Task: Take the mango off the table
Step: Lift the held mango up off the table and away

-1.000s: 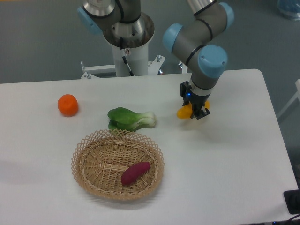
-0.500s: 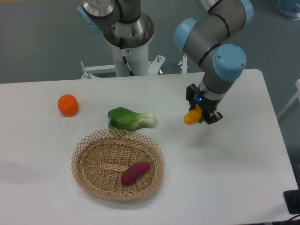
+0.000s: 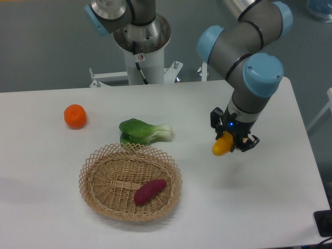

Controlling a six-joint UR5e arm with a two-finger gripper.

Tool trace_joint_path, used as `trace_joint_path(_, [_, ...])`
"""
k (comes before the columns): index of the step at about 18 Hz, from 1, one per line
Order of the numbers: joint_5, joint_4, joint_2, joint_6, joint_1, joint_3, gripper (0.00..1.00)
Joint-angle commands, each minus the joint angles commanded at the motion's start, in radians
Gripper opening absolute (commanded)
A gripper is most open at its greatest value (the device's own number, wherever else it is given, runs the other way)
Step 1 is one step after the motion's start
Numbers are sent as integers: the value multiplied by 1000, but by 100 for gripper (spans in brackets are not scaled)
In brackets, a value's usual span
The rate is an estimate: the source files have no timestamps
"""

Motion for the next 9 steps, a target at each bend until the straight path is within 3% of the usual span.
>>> trace_joint_path(9, [12,34,-40,-40,0,51,48])
